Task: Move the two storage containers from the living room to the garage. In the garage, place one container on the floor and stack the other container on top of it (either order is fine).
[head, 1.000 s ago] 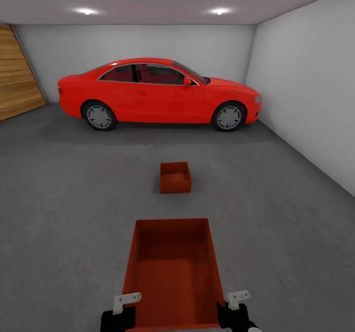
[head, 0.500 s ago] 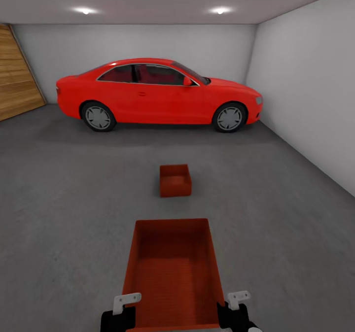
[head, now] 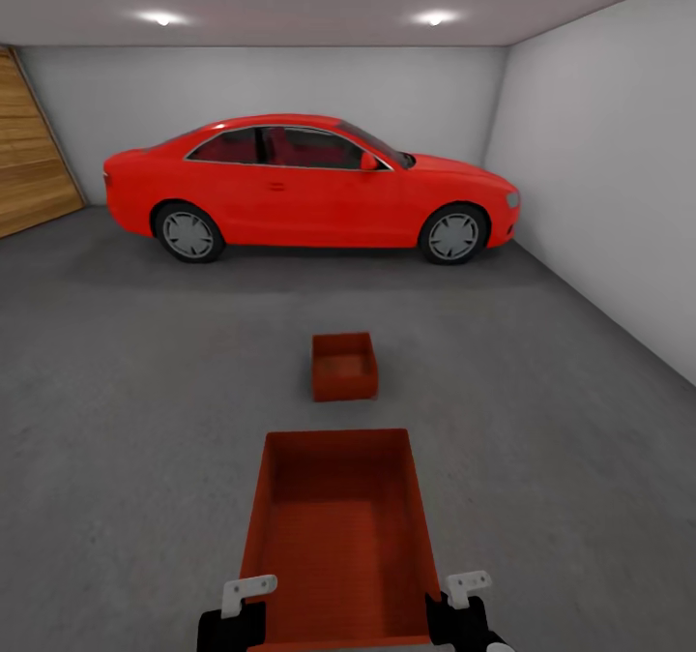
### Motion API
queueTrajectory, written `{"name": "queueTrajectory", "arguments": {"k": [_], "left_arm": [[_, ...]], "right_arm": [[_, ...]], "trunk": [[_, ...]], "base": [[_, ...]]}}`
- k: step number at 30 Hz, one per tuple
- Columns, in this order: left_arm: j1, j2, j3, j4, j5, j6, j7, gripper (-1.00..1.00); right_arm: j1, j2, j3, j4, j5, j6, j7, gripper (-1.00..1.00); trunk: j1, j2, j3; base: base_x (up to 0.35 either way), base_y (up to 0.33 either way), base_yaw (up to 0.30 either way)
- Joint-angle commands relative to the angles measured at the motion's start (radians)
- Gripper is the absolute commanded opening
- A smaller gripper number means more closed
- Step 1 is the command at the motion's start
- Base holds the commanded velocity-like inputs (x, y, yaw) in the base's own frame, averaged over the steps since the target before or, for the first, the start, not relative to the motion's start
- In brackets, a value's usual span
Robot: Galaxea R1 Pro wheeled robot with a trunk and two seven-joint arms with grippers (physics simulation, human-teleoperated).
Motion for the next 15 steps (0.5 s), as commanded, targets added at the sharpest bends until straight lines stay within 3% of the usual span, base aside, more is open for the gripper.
{"name": "queueTrajectory", "arguments": {"k": [1, 15], "left_arm": [[0.000, -0.001, -0.008, 0.034, 0.000, 0.008, 0.011, -1.00], [0.000, -0.001, -0.008, 0.034, 0.000, 0.010, 0.011, -1.00]], "right_arm": [[-0.001, 0.017, -0.008, -0.003, 0.005, -0.032, 0.013, -1.00], [-0.001, 0.017, -0.008, -0.003, 0.005, -0.032, 0.013, -1.00]], "trunk": [[0.001, -0.002, -0.002], [0.001, -0.002, -0.002]], "base": [[0.314, 0.068, 0.000], [0.316, 0.036, 0.000]]}}
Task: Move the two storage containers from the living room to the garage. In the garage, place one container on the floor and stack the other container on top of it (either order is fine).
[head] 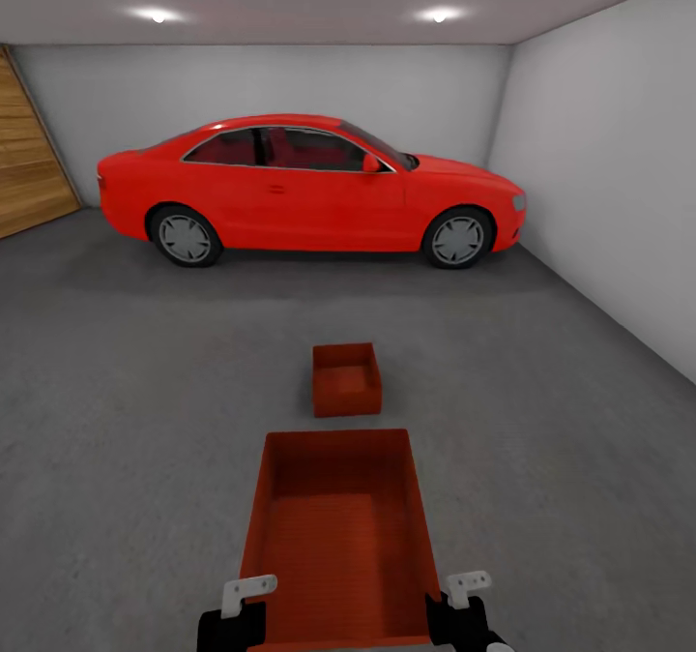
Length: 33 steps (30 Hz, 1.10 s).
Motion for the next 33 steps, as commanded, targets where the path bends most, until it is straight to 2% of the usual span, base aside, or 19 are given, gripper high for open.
{"name": "queueTrajectory", "arguments": {"k": [1, 33], "left_arm": [[0.000, -0.001, -0.008, 0.034, 0.000, 0.009, 0.011, -1.00], [0.000, -0.001, -0.007, 0.036, 0.000, 0.009, 0.009, -1.00]], "right_arm": [[-0.001, 0.017, -0.008, -0.003, 0.005, -0.033, 0.013, -1.00], [-0.001, 0.017, -0.008, -0.003, 0.005, -0.032, 0.013, -1.00]], "trunk": [[0.001, -0.002, -0.002], [0.001, -0.002, -0.002]], "base": [[0.321, 0.001, 0.000], [0.321, 0.000, 0.000]]}}
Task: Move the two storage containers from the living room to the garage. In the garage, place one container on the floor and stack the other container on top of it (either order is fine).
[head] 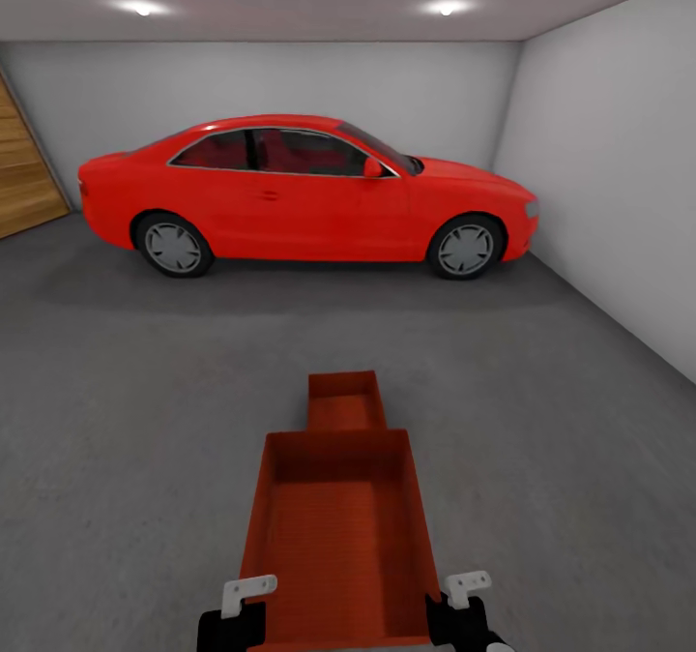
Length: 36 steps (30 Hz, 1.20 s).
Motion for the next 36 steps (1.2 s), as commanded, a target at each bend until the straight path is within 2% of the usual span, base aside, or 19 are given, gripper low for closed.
{"name": "queueTrajectory", "arguments": {"k": [1, 20, 36], "left_arm": [[0.000, -0.001, -0.009, 0.036, 0.000, 0.008, 0.010, -1.00], [0.000, -0.001, -0.009, 0.037, 0.000, 0.007, 0.010, -1.00], [0.000, -0.001, -0.009, 0.037, 0.000, 0.008, 0.010, -1.00]], "right_arm": [[-0.001, 0.016, -0.008, -0.003, 0.005, -0.033, 0.013, -1.00], [-0.001, 0.016, -0.008, -0.003, 0.005, -0.033, 0.013, -1.00], [-0.001, 0.016, -0.008, -0.003, 0.005, -0.033, 0.013, -1.00]], "trunk": [[0.001, -0.002, -0.002], [0.001, -0.002, -0.002], [0.001, -0.002, -0.025]], "base": [[0.321, 0.000, 0.000], [0.321, 0.000, 0.000], [0.321, 0.000, 0.000]]}}
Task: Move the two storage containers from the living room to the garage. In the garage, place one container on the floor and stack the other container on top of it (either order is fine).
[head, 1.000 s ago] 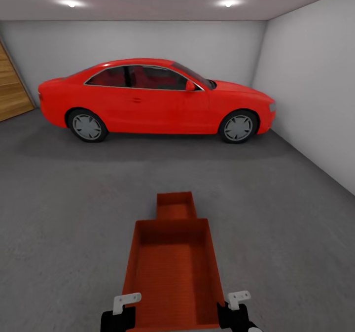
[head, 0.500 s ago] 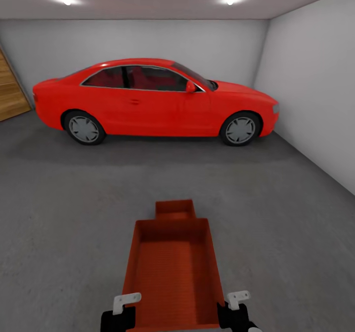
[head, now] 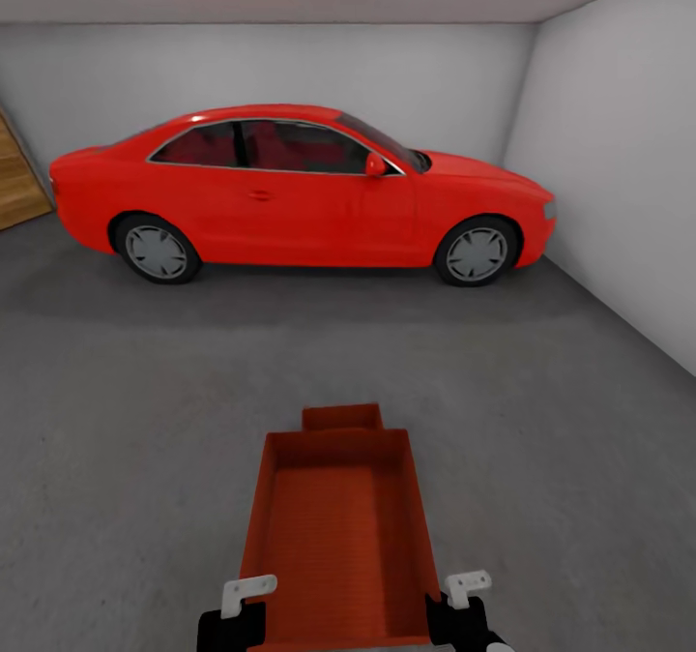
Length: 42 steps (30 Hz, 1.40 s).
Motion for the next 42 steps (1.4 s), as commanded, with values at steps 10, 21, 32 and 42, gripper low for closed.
{"name": "queueTrajectory", "arguments": {"k": [10, 21, 32, 42], "left_arm": [[0.000, -0.001, -0.011, 0.037, 0.000, 0.008, 0.010, -1.00], [0.000, -0.001, -0.011, 0.037, 0.000, 0.008, 0.010, -1.00], [0.000, -0.001, -0.011, 0.036, 0.000, 0.007, 0.010, -1.00], [0.000, -0.001, -0.011, 0.036, 0.000, 0.007, 0.010, -1.00]], "right_arm": [[-0.001, 0.016, -0.007, -0.003, 0.005, -0.033, 0.013, -1.00], [-0.001, 0.016, -0.007, -0.003, 0.005, -0.033, 0.013, -1.00], [-0.001, 0.016, -0.006, -0.003, 0.007, -0.033, 0.013, -1.00], [-0.001, 0.016, -0.008, -0.003, 0.005, -0.035, 0.013, -1.00]], "trunk": [[0.001, -0.002, -0.017], [0.001, -0.002, -0.035], [0.001, -0.002, -0.041], [0.001, -0.002, -0.041]], "base": [[0.321, 0.000, 0.000], [0.321, 0.000, 0.000], [0.321, 0.000, 0.000], [0.319, 0.000, 0.000]]}}
